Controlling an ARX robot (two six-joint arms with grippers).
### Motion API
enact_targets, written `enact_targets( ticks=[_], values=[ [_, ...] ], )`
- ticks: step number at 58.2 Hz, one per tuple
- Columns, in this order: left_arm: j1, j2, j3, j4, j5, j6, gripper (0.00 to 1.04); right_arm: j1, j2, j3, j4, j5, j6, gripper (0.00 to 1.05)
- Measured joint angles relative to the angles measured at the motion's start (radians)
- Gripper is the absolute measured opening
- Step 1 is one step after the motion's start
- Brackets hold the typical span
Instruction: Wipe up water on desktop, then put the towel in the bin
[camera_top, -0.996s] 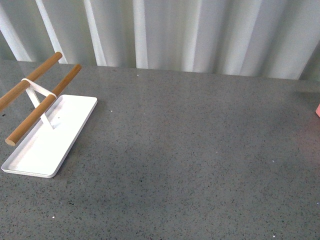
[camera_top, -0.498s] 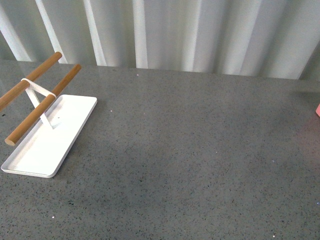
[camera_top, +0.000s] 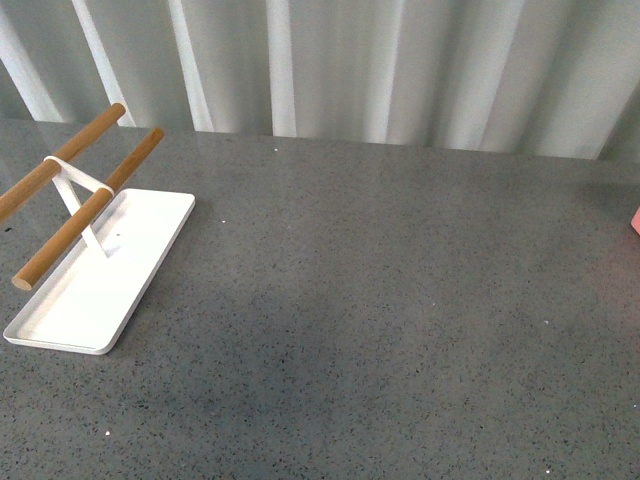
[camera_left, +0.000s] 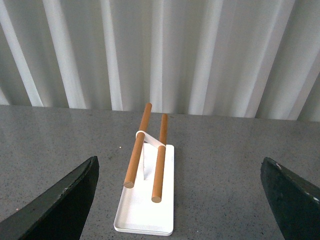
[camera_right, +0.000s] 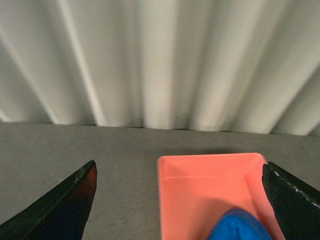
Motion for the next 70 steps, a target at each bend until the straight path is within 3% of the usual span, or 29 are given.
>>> enact_targets(
  ticks=[5,15,18,23,29,46,51,70],
  values=[
    [0.000,0.000,0.000,0.000,0.000,0.000,0.98,0.050,-0.069,-0.053,-0.055,-0.071,-0.025,0.98],
    [0.000,0.000,0.000,0.000,0.000,0.000,0.98,0.121,-0.169,-0.144,-0.033,-0.079,-0.023,0.96],
    [0.000,0.000,0.000,0.000,0.000,0.000,0.98,0.171,-0.248,-0.264,0.185,0.112,0.059,0.85],
    [0.000,0.000,0.000,0.000,0.000,0.000,0.98,0.222,-0.363,-0.420,0.391,0.257,0.137,0.71],
    [0.000,0.000,0.000,0.000,0.000,0.000,0.98,0.260,-0.458,-0.555,0.485,0.306,0.176,0.53],
    [0.000,0.000,0.000,0.000,0.000,0.000,0.98,0.325,-0.581,-0.790,0.555,0.369,0.196,0.03],
    [0.000,0.000,0.000,0.000,0.000,0.000,0.98,0.389,-0.630,-0.838,0.562,0.452,0.199,0.03],
    [0.000,0.000,0.000,0.000,0.000,0.000,0.98,0.422,-0.770,-0.965,0.550,0.462,0.201,0.03]
  ],
)
